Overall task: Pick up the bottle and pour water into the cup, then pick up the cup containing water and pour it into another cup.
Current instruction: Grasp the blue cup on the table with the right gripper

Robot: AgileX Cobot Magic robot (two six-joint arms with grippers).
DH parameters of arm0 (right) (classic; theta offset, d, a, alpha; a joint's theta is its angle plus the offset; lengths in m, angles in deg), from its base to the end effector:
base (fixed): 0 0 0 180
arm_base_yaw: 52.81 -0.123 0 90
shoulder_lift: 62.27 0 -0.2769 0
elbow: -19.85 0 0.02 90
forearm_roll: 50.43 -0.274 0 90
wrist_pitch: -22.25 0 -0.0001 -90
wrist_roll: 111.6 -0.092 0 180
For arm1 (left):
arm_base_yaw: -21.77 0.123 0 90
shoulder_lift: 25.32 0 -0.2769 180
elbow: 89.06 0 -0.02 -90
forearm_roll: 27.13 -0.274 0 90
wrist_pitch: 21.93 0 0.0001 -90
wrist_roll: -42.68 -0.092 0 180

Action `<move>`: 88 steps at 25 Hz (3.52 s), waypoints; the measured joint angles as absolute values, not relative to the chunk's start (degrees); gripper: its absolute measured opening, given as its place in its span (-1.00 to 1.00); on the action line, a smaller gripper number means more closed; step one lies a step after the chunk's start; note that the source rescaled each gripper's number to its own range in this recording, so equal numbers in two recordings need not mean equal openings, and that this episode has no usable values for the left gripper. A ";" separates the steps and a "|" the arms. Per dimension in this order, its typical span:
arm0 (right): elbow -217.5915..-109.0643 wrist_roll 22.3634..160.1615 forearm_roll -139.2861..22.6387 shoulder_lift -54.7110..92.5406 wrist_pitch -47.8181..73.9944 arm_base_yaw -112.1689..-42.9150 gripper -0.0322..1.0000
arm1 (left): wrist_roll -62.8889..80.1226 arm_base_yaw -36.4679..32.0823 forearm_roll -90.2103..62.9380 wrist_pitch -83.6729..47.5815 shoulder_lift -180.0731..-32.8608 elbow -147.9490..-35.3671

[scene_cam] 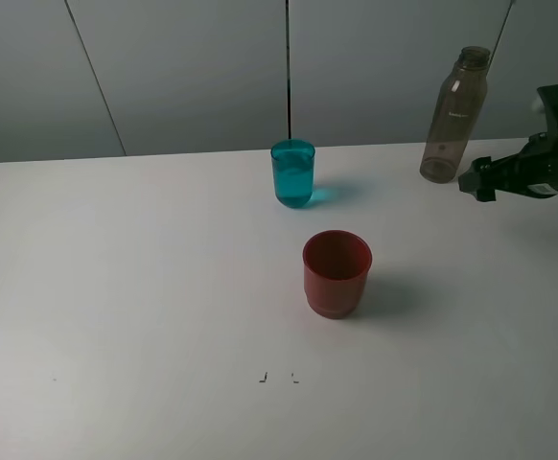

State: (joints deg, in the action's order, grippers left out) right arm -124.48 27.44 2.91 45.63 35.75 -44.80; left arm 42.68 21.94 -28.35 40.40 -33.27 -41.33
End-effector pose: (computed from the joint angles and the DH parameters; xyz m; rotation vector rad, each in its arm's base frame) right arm 0.3265 -0.0286 0.1135 -0.1644 2.3405 0.0545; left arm 0.0219 0.0018 0.2890 -0.0045 2.0596 0.0274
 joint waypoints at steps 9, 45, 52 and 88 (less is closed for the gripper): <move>-114.56 23.93 5.10 33.97 33.68 -44.80 1.00 | 42.68 21.94 -28.35 40.40 -33.27 -41.33; -131.60 34.42 -7.95 48.21 38.47 -73.98 1.00 | 42.68 21.94 -28.35 40.40 -33.27 -41.33; -136.37 34.87 -8.18 54.00 38.51 -74.84 1.00 | 42.68 21.94 -28.35 40.40 -33.27 -41.33; -141.63 41.92 -12.50 66.97 50.30 -74.50 1.00 | 42.29 21.94 -28.35 40.40 -33.27 -41.33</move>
